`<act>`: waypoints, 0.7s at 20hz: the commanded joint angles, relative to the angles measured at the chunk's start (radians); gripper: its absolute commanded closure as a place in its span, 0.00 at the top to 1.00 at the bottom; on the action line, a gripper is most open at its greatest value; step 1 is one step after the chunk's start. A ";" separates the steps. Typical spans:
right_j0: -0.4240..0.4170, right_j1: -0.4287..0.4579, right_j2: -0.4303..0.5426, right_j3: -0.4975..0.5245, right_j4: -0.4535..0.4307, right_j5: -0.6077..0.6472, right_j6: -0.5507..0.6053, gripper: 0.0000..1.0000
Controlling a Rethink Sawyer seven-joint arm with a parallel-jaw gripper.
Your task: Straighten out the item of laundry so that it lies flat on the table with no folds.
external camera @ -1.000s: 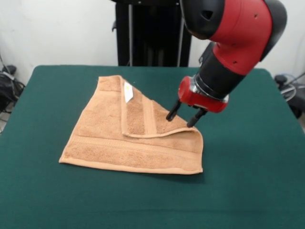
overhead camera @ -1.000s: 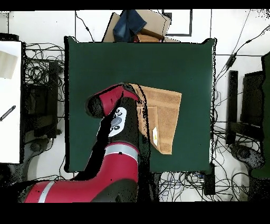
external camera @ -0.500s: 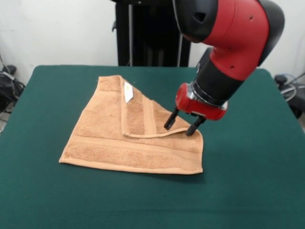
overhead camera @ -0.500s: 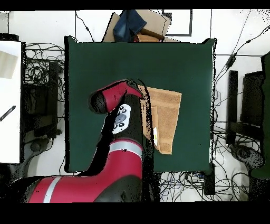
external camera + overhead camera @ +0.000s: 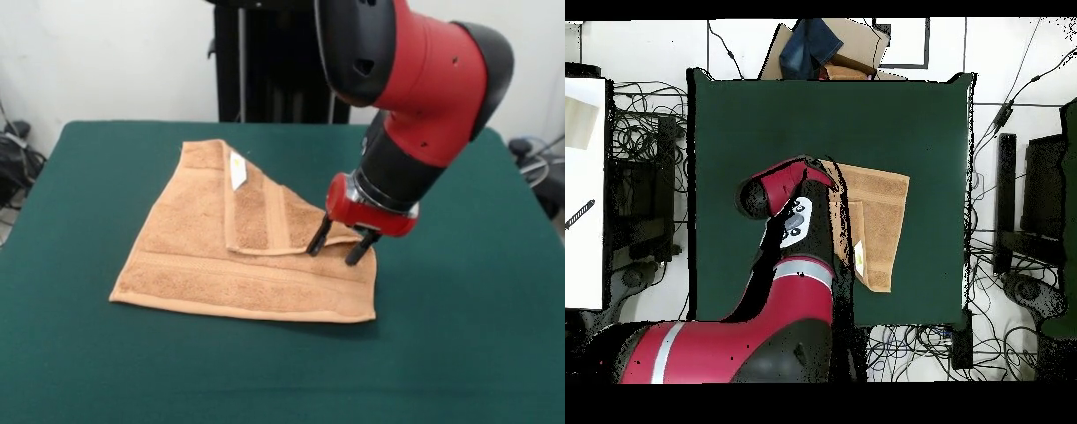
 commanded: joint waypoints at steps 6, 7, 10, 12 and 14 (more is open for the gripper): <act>0.046 0.050 0.032 0.074 0.025 -0.021 0.145 1.00; 0.048 0.047 0.031 0.078 0.026 -0.021 0.146 1.00; 0.046 0.044 0.033 0.081 0.028 -0.019 0.139 1.00; 0.044 0.043 0.034 0.081 0.029 -0.015 0.133 1.00; 0.042 0.043 0.036 0.077 0.030 -0.009 0.124 1.00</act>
